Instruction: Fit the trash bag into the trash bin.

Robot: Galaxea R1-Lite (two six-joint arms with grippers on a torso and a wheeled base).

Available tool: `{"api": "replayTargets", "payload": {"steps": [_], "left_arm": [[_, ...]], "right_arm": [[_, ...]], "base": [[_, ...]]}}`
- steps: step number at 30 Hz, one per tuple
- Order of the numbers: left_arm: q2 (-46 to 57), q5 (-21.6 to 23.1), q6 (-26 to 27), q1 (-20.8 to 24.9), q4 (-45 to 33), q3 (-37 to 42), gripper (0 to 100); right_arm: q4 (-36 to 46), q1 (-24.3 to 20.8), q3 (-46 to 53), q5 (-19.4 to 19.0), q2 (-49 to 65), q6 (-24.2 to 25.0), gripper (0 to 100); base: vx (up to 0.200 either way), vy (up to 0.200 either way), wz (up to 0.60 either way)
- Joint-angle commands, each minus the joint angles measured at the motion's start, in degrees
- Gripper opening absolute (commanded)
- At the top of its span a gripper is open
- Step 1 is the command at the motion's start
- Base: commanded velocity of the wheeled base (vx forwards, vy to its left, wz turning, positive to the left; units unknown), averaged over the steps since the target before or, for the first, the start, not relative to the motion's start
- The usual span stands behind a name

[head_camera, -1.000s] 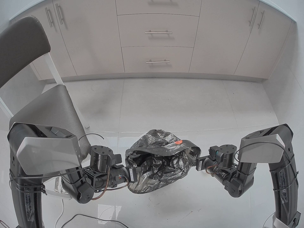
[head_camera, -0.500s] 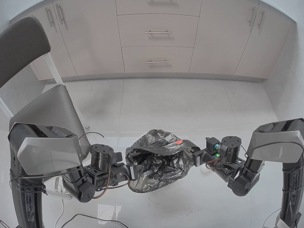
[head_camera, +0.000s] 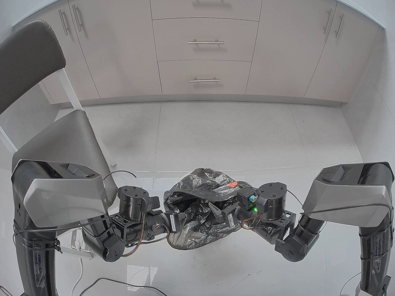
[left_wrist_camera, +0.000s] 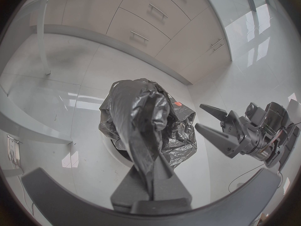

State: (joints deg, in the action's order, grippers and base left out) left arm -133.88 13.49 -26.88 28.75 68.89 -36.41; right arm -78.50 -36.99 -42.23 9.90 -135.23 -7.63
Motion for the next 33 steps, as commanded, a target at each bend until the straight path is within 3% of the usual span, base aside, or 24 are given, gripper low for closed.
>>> {"api": "replayTargets", "payload": {"steps": [1,16,27,33], "left_arm": [[-0.2,0.0,0.0,0.0,0.0,-0.1,0],[-0.1,-0.4,0.1,0.0,0.0,0.0,0],[-0.2,-0.5,0.2,0.1,0.0,0.0,0],[-0.2,-2.6,3.1,0.0,0.0,-1.2,0]], "right_arm": [[0.8,-0.7,-0.8,0.1,-1.8,-0.5,100],[6.2,0.2,-12.2,4.1,-8.8,-2.9,100],[11.5,3.0,-19.7,4.3,-10.1,-5.2,100],[12.8,3.7,-22.8,4.6,-9.9,-6.0,100]], "base": [[0.0,0.0,0.0],[0.0,0.0,0.0],[0.0,0.0,0.0],[0.0,0.0,0.0]]}}
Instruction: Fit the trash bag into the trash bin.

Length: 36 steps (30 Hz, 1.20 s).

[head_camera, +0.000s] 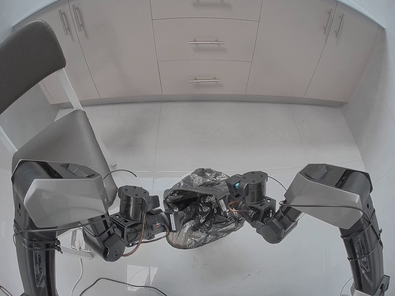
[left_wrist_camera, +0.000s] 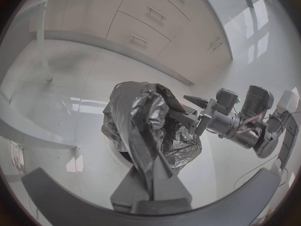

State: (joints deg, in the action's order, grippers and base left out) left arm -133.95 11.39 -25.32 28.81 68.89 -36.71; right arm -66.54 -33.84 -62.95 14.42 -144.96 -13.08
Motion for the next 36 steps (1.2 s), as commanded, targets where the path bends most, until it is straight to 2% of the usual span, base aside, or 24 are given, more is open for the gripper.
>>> {"api": "replayTargets", "payload": {"steps": [1,3,5,7,12,18,36], "left_arm": [[-0.1,-0.5,2.3,-0.1,-0.1,-1.1,0],[-0.3,-2.9,7.1,-0.2,0.0,-1.8,0],[-0.6,-4.9,9.1,-0.1,0.1,-2.1,0],[-2.0,-8.7,14.1,0.0,0.3,-3.5,0],[-3.6,-9.7,21.3,-0.2,-0.1,-5.3,0],[-4.9,-14.3,28.9,-0.8,-0.3,-8.2,0],[-4.9,-15.1,31.9,-3.5,-7.5,-15.9,0]], "right_arm": [[1.1,0.8,-2.5,0.1,-0.1,-0.5,100],[2.9,1.5,-5.2,0.2,-0.2,-0.5,100],[3.4,1.7,-6.0,0.2,-0.2,-0.5,100],[4.5,1.9,-7.7,0.2,-0.2,-0.5,100],[7.6,2.2,-11.5,0.1,-0.4,-0.5,100],[11.6,3.3,-18.1,0.1,-2.9,-0.6,100],[25.5,4.9,-39.4,-0.1,-11.2,-0.6,100]], "base": [[0.0,0.0,0.0],[0.0,0.0,0.0],[0.0,0.0,0.0],[0.0,0.0,0.0],[0.0,0.0,0.0],[0.0,0.0,0.0],[0.0,0.0,0.0]]}}
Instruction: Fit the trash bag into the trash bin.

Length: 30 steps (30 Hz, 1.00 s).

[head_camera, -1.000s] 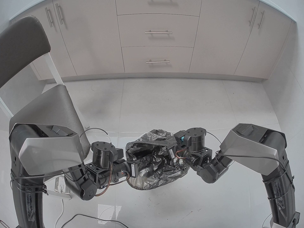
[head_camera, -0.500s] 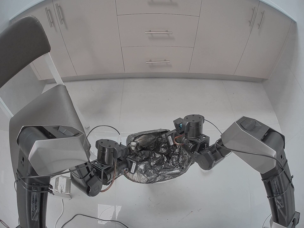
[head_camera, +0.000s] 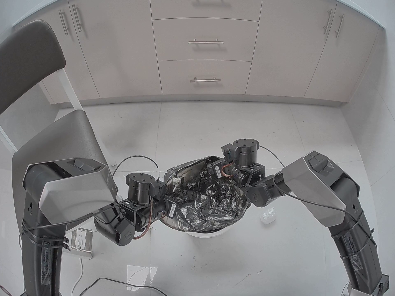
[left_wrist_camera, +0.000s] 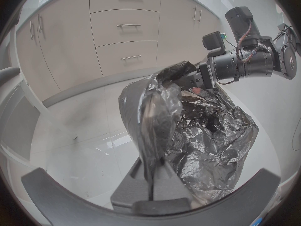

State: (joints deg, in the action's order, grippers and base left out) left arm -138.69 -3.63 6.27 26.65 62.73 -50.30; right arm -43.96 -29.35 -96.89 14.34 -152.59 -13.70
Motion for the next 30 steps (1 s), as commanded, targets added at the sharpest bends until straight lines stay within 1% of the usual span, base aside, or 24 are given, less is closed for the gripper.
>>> {"api": "replayTargets", "payload": {"steps": [1,3,4,9,13,22,23,30], "left_arm": [[-0.3,-0.1,0.3,-1.6,-2.3,-2.9,0],[-0.4,0.0,0.3,-1.9,-3.0,-3.4,0],[-0.9,0.0,0.3,-2.3,-3.5,-4.2,0],[-2.0,0.5,0.3,-2.7,-4.3,-5.7,0],[-1.9,0.5,-0.1,-2.8,-7.1,-6.1,0],[-2.0,0.0,-0.1,-3.1,-7.3,-6.3,0],[-2.0,0.0,-0.2,-3.2,-7.4,-6.4,100],[-1.4,0.4,-0.2,-3.7,-7.3,-6.0,100]], "right_arm": [[4.0,0.4,-7.1,-0.1,-4.2,0.0,100],[4.7,0.4,-8.8,-0.1,-5.0,0.0,100],[5.8,0.4,-11.6,-0.1,-6.5,0.0,100],[10.3,0.7,-17.7,-0.1,-9.7,0.0,100],[12.8,0.8,-17.7,-0.1,-11.0,0.1,100],[13.5,1.1,-17.7,-0.1,-10.8,0.3,100],[13.5,1.1,-17.7,-0.1,-10.7,0.3,100],[13.5,1.2,-17.7,-0.1,-9.4,0.3,100]], "base": [[0.0,0.0,0.0],[0.0,0.0,0.0],[0.0,0.0,0.0],[0.0,0.0,0.0],[0.0,0.0,0.0],[0.0,0.0,0.0],[0.0,0.0,0.0],[0.0,0.0,0.0]]}}
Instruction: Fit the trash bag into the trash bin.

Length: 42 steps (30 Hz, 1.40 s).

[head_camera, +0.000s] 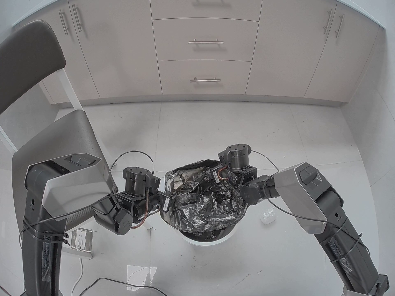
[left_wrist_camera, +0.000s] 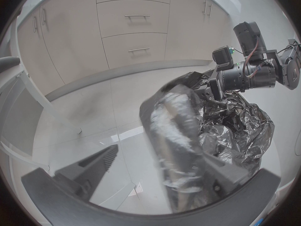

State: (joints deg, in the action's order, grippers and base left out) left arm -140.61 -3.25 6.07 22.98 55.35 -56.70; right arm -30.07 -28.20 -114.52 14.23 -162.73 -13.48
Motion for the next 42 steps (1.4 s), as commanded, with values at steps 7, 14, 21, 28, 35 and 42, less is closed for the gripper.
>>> {"api": "replayTargets", "payload": {"steps": [7,14,21,28,35,42], "left_arm": [[1.2,-0.4,-1.1,0.2,0.3,0.3,100],[1.5,-1.6,-2.4,0.4,0.5,0.8,100],[3.1,-1.7,-3.8,1.4,0.8,4.3,100],[3.2,-1.7,-5.8,1.2,2.3,5.6,100],[2.7,-1.7,-7.7,0.8,4.3,7.0,100],[2.6,-1.6,-7.8,-0.6,6.3,10.7,100]], "right_arm": [[-0.2,0.0,-0.1,0.1,4.4,0.2,100],[-0.3,-0.9,0.3,0.2,9.9,0.3,100],[4.0,-1.4,9.8,-0.6,15.3,3.5,100],[8.4,-0.6,12.3,-4.1,14.0,7.5,100],[8.3,-0.4,15.9,-4.2,17.3,10.0,100],[7.3,-2.1,35.5,-5.4,29.8,11.7,100]], "base": [[0.0,0.0,0.0],[0.0,0.0,0.0],[0.0,0.0,0.0],[0.0,0.0,0.0],[0.0,0.0,0.0],[0.0,0.0,0.0]]}}
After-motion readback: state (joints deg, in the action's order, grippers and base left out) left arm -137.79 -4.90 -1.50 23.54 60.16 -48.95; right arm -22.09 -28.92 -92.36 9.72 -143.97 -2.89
